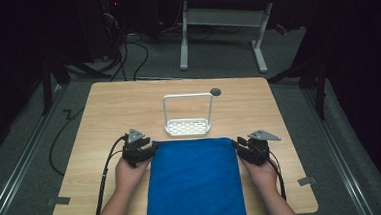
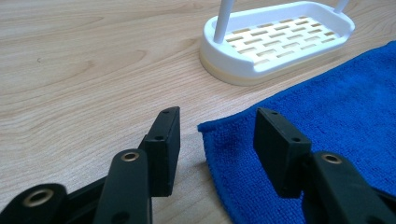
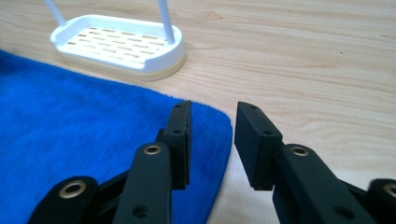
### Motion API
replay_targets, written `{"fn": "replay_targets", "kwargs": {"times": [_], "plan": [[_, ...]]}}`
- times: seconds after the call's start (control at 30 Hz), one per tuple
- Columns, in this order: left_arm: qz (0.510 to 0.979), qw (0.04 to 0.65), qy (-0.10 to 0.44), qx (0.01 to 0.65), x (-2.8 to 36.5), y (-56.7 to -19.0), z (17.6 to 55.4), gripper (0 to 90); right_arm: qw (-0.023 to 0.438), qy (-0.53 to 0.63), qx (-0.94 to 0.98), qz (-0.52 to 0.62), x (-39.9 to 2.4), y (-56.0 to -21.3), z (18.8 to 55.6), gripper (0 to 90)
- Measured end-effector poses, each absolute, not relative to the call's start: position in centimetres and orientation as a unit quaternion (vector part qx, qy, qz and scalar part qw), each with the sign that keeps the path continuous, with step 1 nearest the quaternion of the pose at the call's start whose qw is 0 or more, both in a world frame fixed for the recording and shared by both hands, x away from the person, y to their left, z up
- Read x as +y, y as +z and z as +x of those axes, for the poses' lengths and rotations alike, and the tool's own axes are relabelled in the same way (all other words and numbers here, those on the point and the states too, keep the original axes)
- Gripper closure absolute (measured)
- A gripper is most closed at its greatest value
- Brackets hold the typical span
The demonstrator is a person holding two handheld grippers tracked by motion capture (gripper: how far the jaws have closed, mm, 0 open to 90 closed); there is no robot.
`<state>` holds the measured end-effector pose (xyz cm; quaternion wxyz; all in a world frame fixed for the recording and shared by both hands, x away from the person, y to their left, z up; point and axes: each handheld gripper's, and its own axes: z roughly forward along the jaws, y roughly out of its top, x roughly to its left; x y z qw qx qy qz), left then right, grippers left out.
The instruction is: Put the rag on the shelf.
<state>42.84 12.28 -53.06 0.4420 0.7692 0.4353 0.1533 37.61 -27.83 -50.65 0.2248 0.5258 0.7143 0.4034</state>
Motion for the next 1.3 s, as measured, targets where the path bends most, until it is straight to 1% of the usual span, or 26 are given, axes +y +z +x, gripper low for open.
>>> {"fn": "replay_targets", "kwargs": {"times": [0.03,0.07,0.2,0.33,0.37,0.4,0.5,0.6,0.77,0.87,1.0,1.07,1.13,1.2,1.23,1.27,1.3], "plan": [[0.769,0.442,0.153,0.435,12.3,-53.1,42.8,52.5,0.225,0.403,0.714,0.526,-27.8,-50.6,37.6,68.5],[0.769,0.443,0.151,0.436,12.3,-53.1,42.9,52.6,0.226,0.394,0.717,0.529,-27.5,-50.8,38.4,69.9],[0.766,0.443,0.148,0.441,12.4,-53.1,43.0,53.8,0.22,0.386,0.721,0.532,-27.1,-51.1,39.6,69.6],[0.761,0.447,0.14,0.449,12.4,-53.2,43.2,54.2,0.21,0.379,0.717,0.546,-26.9,-51.8,40.5,64.2],[0.761,0.447,0.14,0.449,12.4,-53.2,43.2,54.2,0.21,0.379,0.717,0.546,-26.9,-51.8,40.5,64.2],[0.762,0.445,0.141,0.448,12.4,-53.2,43.2,54.8,0.209,0.376,0.716,0.55,-26.8,-52.1,40.8,62.0],[0.763,0.442,0.143,0.449,12.3,-53.2,43.2,55.5,0.205,0.374,0.715,0.554,-26.7,-52.4,40.9,60.8],[0.778,0.421,0.134,0.446,11.9,-53.3,43.6,55.4,0.203,0.374,0.714,0.555,-26.6,-52.8,41.1,58.8],[0.779,0.417,0.136,0.448,11.8,-53.3,43.6,55.3,0.201,0.373,0.716,0.554,-26.5,-53.0,41.3,57.3],[0.78,0.411,0.13,0.453,11.7,-53.4,43.8,52.7,0.202,0.37,0.718,0.554,-26.4,-53.0,41.3,56.2],[0.78,0.409,0.129,0.456,11.7,-53.4,43.9,52.5,0.2,0.362,0.72,0.557,-26.3,-53.1,41.4,54.7],[0.78,0.409,0.129,0.457,11.7,-53.4,43.9,52.2,0.203,0.357,0.723,0.555,-26.1,-53.1,41.3,55.3],[0.781,0.409,0.129,0.455,11.6,-53.4,43.9,52.1,0.212,0.349,0.731,0.547,-25.8,-53.1,41.2,59.8],[0.782,0.407,0.13,0.453,11.6,-53.4,43.9,53.4,0.216,0.347,0.733,0.544,-25.7,-53.1,41.2,61.3],[0.784,0.407,0.131,0.45,11.5,-53.4,43.8,53.4,0.219,0.343,0.735,0.542,-25.6,-53.1,41.1,64.7],[0.788,0.404,0.132,0.445,11.4,-53.4,43.8,56.1,0.225,0.339,0.741,0.535,-25.4,-53.1,41.0,70.3],[0.788,0.404,0.132,0.445,11.4,-53.4,43.8,57.8,0.225,0.339,0.741,0.535,-25.4,-53.1,41.0,70.3]]}}
